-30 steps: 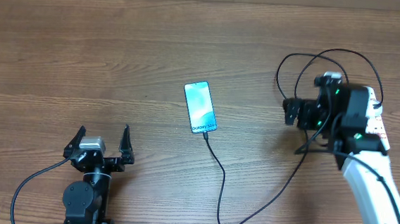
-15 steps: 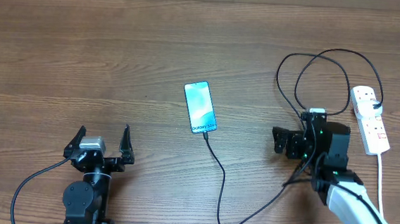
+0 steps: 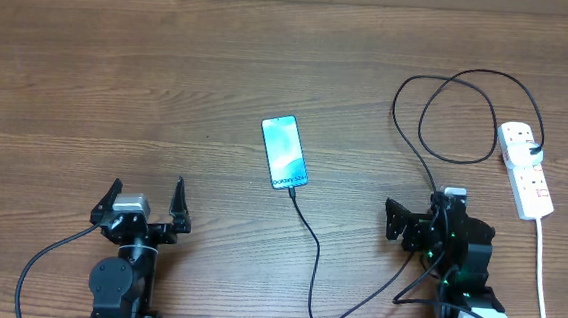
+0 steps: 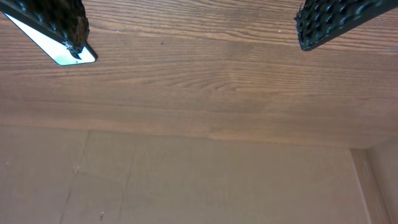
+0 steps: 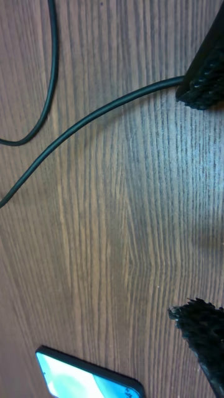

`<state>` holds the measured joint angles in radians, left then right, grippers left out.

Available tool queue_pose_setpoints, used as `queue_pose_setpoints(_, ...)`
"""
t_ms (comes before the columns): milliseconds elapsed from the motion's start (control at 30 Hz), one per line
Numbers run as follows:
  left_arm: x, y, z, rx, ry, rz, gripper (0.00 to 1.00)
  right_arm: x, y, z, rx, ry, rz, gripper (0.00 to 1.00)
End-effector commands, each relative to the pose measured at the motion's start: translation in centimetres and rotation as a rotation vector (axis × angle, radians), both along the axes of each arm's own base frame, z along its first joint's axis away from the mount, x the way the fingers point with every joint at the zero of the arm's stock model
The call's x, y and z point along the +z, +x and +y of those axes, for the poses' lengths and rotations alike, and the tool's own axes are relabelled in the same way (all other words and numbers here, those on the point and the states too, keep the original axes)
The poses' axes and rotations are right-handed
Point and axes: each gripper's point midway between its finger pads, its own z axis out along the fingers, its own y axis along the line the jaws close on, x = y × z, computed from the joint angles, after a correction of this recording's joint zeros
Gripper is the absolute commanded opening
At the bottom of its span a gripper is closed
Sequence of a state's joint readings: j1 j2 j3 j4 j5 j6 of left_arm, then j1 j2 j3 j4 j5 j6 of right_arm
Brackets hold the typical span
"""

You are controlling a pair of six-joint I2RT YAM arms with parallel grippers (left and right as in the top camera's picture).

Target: Plug charger to phone and switch on socket

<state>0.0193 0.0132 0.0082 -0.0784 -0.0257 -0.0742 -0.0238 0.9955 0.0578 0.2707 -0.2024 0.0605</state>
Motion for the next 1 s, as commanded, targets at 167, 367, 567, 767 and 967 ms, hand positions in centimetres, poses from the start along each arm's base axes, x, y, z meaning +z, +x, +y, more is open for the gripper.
queue_pose_setpoints(167, 0.1, 0.0, -0.3, -0.016, 0.015, -0.006, 1.00, 0.9, -0.7, 0.1, -0.009, 0.018, -0.015, 1.00)
queue_pose_setpoints(367, 0.1, 0.0, -0.3, -0.016, 0.015, -0.006, 1.00, 1.4, -1.0, 0.0, -0.027, 0.031, -0.069, 1.00)
queue_pose_setpoints(567, 0.1, 0.0, -0.3, -0.016, 0.015, -0.006, 1.00, 1.8, -1.3, 0.2, -0.018, 0.037, -0.078, 1.00)
queue_pose_setpoints(767, 0.1, 0.0, -0.3, -0.016, 0.015, -0.006, 1.00, 2.3, -1.9, 0.5, -0.004, 0.035, -0.091, 1.00)
queue_pose_setpoints(967, 0.1, 0.0, -0.3, -0.016, 0.015, -0.006, 1.00, 3.8, -2.1, 0.2, -0.016, 0.027, -0.150, 1.00)
